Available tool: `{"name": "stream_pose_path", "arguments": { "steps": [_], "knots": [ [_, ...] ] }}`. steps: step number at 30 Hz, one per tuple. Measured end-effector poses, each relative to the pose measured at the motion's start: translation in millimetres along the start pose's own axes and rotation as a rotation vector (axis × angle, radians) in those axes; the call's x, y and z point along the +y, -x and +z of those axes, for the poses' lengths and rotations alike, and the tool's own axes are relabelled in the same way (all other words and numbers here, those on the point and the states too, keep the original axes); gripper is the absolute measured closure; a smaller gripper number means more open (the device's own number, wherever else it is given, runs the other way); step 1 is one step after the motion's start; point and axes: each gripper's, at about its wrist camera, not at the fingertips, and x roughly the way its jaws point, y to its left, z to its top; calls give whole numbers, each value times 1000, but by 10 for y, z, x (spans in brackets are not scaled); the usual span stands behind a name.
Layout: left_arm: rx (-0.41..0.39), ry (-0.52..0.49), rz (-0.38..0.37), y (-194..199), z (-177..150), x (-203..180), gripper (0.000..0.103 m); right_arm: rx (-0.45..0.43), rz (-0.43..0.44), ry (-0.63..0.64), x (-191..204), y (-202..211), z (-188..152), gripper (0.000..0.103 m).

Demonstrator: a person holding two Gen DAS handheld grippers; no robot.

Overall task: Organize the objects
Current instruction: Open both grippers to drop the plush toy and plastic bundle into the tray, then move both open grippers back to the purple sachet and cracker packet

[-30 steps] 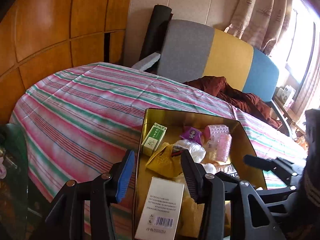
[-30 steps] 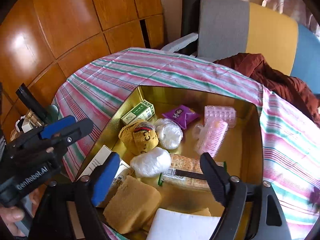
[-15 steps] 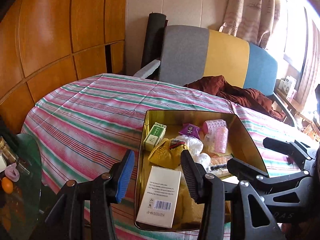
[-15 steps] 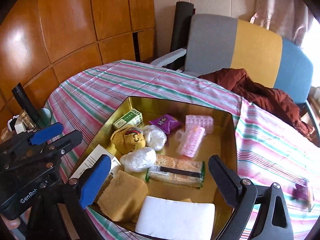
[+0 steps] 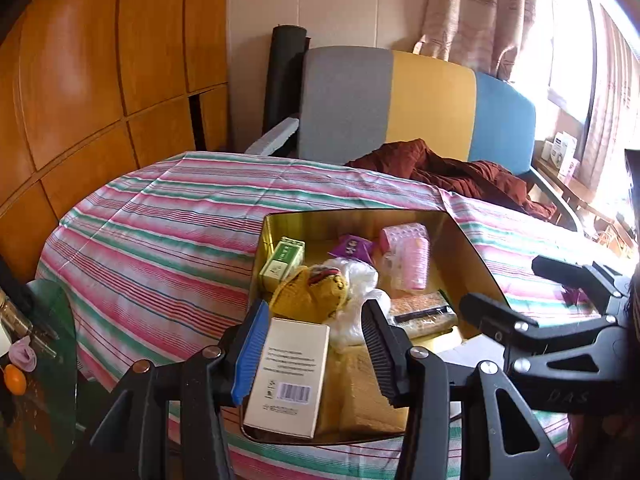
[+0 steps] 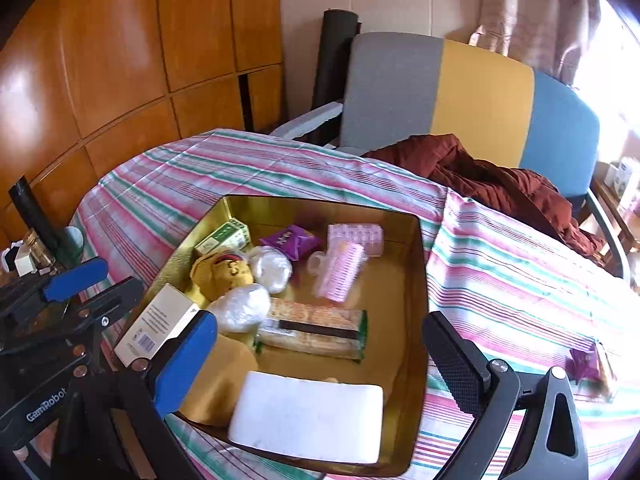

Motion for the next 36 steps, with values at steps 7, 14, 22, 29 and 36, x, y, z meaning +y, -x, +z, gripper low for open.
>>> {"name": "stream_pose_path", "arguments": {
  "steps": [7,14,22,29,36],
  "knots": [
    [16,-32,-27,-4,-39,-133,55,0,-39,-42,-251,49,-43,0],
    [20,-72,-52,-1,-48,-307,55,14,-101,-76,-571,85,-105,0],
    [22,-120,-95,-7,-18,-512,55,56,-189,-162,-1254,153,-245,0],
    [30,-167,-144,-34,-13,-757,55,103,-281,-329,-2187,297,-468,0],
    [46,-214,-190,-77,18,-1037,55,94,-411,-579,-3317,611,-723,0]
  ]
}}
